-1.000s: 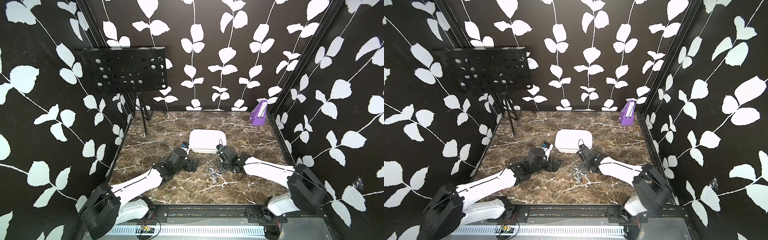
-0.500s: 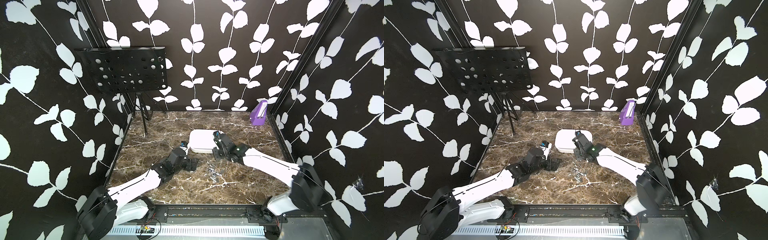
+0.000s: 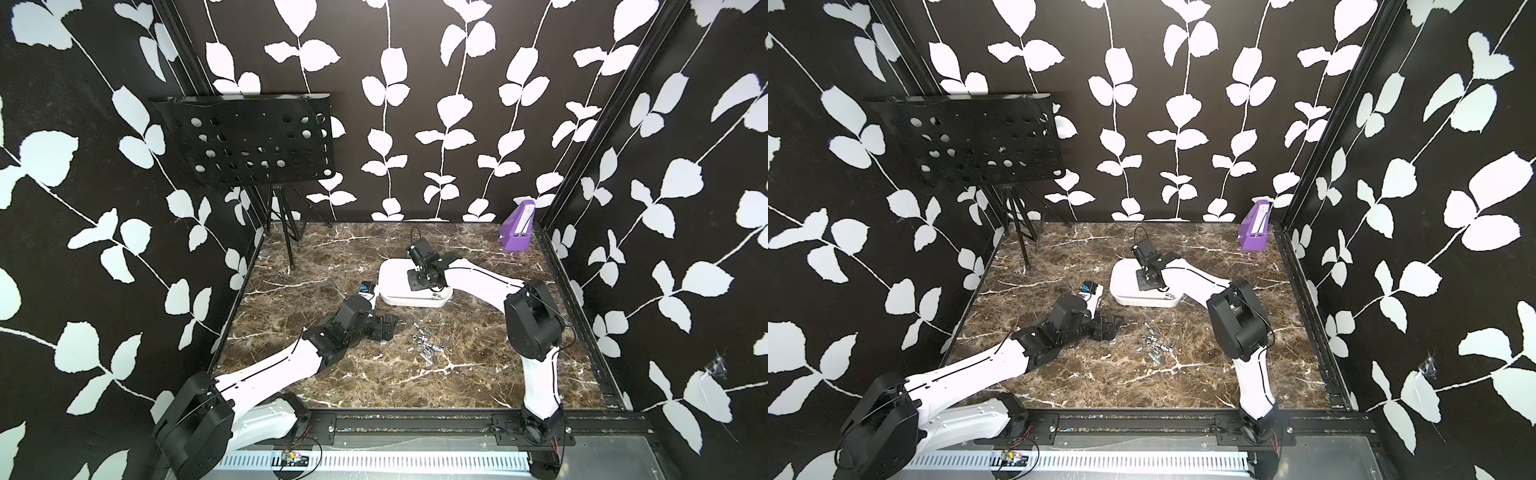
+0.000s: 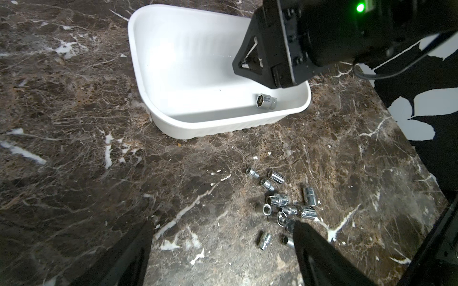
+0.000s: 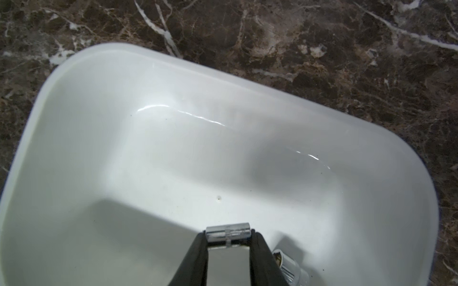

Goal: Put the socket on the desktop into the storage box
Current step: Place the socket head in the storage box, then pick up the socket head from the center of the board.

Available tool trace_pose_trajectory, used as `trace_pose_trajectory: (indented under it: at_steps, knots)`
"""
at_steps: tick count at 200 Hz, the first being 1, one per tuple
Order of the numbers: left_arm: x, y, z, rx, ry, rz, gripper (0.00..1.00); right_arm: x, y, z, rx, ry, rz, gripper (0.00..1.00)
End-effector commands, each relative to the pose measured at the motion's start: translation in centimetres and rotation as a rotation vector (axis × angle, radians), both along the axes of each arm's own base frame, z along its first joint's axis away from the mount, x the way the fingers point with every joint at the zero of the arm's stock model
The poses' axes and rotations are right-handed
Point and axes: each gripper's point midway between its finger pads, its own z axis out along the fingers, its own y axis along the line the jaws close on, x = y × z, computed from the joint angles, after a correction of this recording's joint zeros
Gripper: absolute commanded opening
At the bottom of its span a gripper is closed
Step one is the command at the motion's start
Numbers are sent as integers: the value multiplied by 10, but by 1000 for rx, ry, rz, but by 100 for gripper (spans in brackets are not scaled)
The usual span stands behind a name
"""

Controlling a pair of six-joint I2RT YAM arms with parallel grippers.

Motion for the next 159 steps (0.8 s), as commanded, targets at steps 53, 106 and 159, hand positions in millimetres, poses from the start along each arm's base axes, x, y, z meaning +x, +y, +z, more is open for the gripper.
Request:
trace_pose_trajectory:
  at_steps: [53,106,159]
  knots:
    - [-1,-1,5,-28,-12,-3,89,2,-3,24,31,13,0,52]
    - [-1,-2,3,-26,-5,-4,89,-75,-47,57,44,-54,41,52]
    - [-1,-1,5,-31,-14,0,89,-177,-99,42,143,-91,30,53]
